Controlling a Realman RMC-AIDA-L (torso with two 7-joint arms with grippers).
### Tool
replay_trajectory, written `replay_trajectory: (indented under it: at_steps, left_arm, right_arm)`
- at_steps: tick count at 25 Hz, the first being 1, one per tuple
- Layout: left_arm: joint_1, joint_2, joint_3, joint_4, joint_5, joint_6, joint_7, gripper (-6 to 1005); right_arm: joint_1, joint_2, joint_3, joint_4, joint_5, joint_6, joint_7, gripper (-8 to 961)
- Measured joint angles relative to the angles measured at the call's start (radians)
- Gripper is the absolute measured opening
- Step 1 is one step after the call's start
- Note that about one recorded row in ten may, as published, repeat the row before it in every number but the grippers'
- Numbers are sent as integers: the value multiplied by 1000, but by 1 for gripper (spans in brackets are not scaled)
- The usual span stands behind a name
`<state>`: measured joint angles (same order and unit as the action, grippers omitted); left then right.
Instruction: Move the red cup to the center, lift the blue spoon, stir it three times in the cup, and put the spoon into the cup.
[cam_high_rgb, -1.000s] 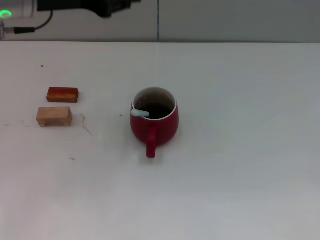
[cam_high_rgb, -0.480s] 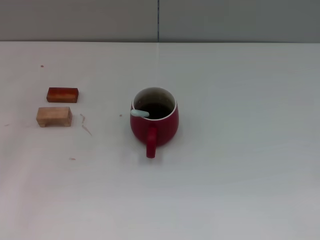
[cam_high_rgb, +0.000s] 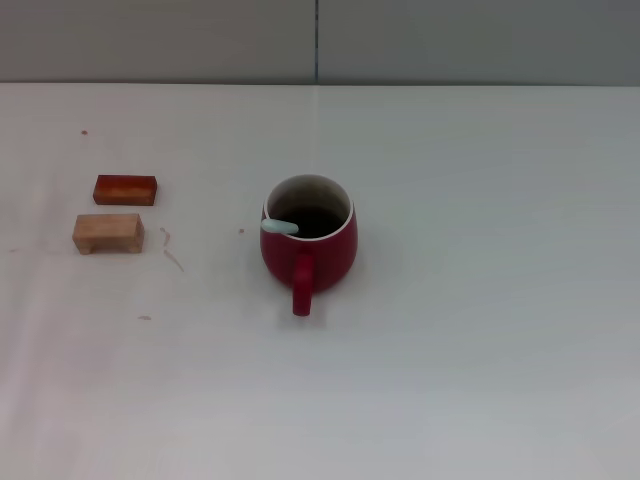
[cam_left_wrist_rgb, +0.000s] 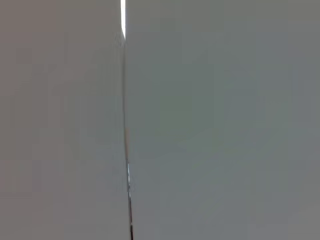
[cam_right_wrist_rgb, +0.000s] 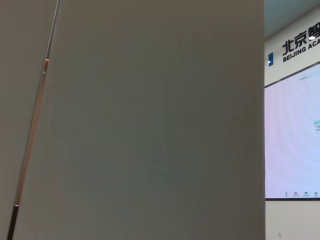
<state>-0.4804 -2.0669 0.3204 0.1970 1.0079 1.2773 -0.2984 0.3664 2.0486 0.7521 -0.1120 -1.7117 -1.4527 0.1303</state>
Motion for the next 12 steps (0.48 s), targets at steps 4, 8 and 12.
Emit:
replay_trajectory:
  at_steps: [4,8,12]
  left_arm:
    - [-10,-2,-33,-119,-21,-23,252,291]
    - [-13,-2,-77,-183,-32,-48,335,291]
    - [-16,-1,-98,-187,-34,-80,286,291]
  right_arm:
    - [0,2,20,0,0,11,0,574]
    - [-1,3,30,0,0,23,-1,574]
    - [3,5,55,4,0,34,-1,574]
